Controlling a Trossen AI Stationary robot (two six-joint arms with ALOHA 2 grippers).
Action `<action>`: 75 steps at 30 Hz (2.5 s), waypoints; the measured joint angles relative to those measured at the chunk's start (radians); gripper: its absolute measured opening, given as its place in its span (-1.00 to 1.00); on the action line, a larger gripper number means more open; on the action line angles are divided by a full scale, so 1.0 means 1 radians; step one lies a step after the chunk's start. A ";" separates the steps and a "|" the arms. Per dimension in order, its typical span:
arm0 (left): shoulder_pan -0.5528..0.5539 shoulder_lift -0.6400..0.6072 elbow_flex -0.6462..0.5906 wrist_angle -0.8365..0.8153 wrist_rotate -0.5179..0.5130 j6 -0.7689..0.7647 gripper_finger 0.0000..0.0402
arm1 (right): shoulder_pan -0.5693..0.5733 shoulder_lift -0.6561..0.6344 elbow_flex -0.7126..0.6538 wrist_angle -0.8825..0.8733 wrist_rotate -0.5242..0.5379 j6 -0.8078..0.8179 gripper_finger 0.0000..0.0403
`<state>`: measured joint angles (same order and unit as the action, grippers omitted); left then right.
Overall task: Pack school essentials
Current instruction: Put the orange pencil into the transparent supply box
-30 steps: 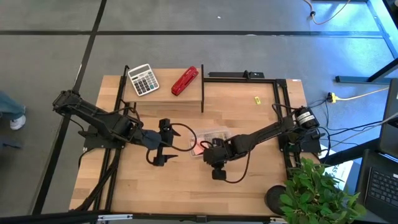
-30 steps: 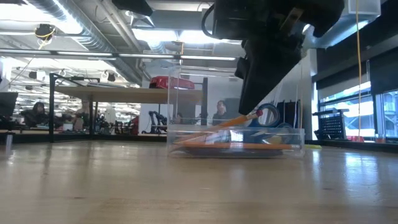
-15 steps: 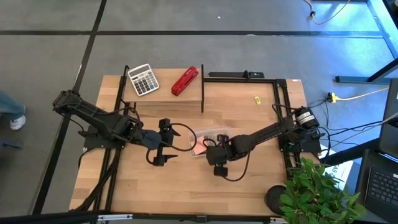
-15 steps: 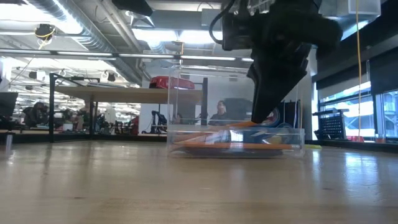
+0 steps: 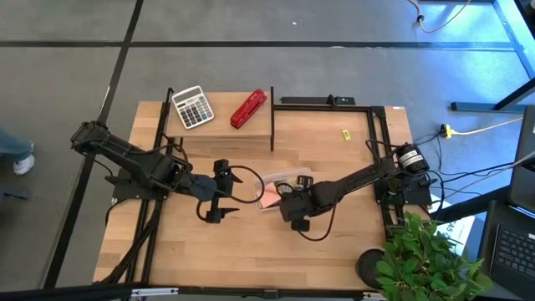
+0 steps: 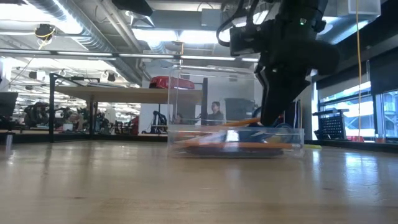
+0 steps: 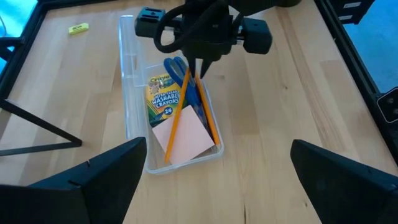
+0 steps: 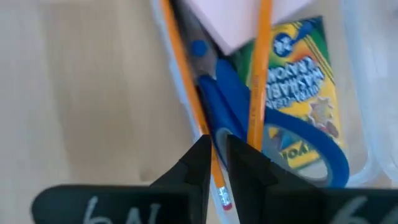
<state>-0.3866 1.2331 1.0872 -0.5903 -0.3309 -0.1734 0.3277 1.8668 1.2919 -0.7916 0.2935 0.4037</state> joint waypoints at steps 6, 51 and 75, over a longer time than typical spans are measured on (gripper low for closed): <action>0.000 0.000 0.000 0.000 0.000 0.000 0.96 | 0.000 -0.005 0.000 -0.009 0.006 0.006 -0.74; 0.000 0.000 0.000 0.000 0.000 -0.002 0.96 | -0.025 -0.008 -0.004 0.048 -0.144 -0.044 -0.74; 0.000 0.000 0.000 0.000 0.000 -0.003 0.96 | -0.037 -0.013 -0.001 -0.044 -0.034 -0.074 -0.74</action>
<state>-0.3866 1.2331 1.0874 -0.5903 -0.3309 -0.1761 0.2905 1.8538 1.2907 -0.8352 0.2594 0.3300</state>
